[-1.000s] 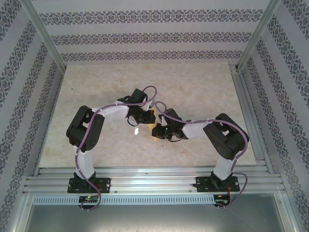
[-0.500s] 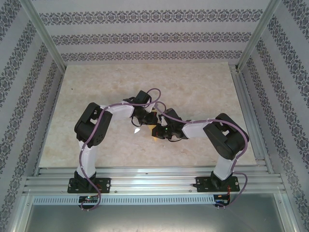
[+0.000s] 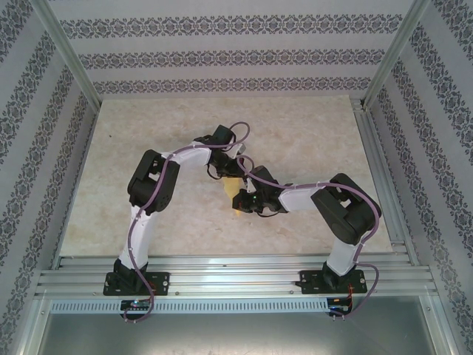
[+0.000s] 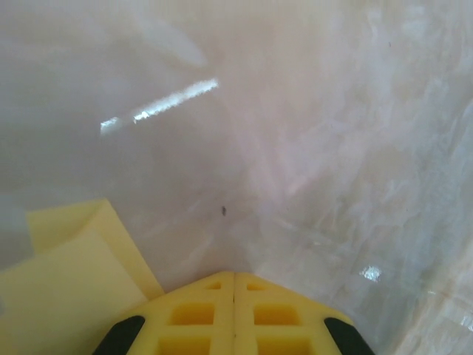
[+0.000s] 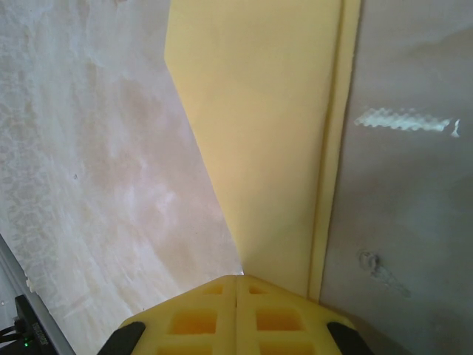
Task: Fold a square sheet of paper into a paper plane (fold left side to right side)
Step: Fold the wing for the fifth time at the center of the table.
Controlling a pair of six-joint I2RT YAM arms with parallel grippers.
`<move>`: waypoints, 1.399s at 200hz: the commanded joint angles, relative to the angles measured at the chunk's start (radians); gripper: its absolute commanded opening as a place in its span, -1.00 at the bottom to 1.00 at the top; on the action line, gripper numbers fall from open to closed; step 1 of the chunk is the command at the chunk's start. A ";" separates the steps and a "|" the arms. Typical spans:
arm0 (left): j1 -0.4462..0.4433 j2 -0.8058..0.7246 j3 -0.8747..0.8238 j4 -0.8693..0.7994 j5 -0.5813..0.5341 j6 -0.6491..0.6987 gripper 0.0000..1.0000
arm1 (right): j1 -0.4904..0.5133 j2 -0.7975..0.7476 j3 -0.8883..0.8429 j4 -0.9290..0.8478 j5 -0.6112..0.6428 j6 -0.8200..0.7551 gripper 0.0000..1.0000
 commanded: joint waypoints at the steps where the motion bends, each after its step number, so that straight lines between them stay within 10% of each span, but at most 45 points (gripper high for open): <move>1: 0.065 0.078 0.079 0.000 -0.113 0.052 -1.00 | 0.021 0.054 -0.060 -0.214 0.049 -0.016 -1.00; 159: 0.195 -0.080 0.335 -0.199 -0.096 0.105 -0.62 | 0.019 -0.042 0.012 -0.214 0.029 -0.078 -0.87; 280: 0.258 -0.944 -0.706 0.074 -0.141 -0.223 -0.01 | 0.106 -0.248 0.333 -0.813 0.508 -0.353 -0.16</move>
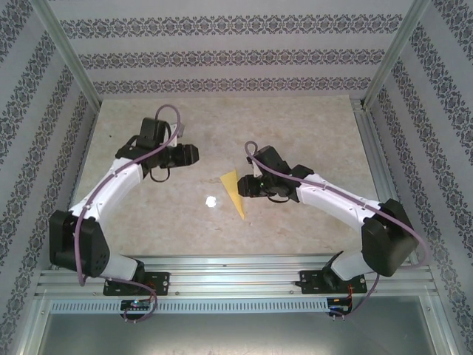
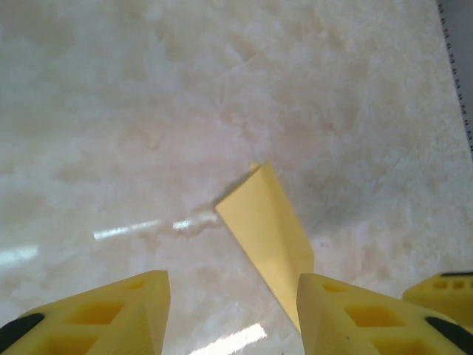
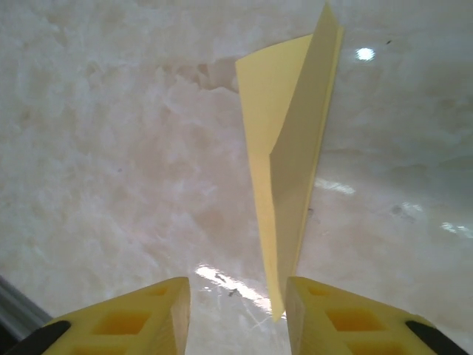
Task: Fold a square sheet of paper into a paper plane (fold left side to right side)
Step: Fold the wing for the fifth time at the center of the table, then pick up the paper plane at the center of the table.
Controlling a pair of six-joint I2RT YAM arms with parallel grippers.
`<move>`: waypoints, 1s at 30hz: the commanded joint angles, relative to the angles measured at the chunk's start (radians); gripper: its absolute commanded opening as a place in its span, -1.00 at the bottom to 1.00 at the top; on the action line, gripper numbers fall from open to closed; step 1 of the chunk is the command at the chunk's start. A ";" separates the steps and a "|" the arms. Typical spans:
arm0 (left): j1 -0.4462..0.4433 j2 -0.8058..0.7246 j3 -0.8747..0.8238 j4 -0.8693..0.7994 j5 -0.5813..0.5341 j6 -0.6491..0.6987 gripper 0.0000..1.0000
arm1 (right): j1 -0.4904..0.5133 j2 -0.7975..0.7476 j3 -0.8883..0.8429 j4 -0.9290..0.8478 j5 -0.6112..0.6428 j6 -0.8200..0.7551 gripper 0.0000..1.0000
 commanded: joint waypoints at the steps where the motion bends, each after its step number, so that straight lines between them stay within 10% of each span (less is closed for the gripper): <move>1: 0.003 -0.089 -0.160 0.100 0.003 -0.163 0.00 | 0.076 0.074 0.071 -0.185 0.212 -0.060 -0.16; 9: 0.011 -0.258 -0.335 0.014 -0.222 -0.249 0.24 | 0.212 0.340 0.406 -0.396 0.435 -0.123 -0.17; 30: 0.020 -0.259 -0.336 -0.041 -0.277 -0.204 0.30 | 0.234 0.682 0.699 -0.482 0.505 -0.190 -0.18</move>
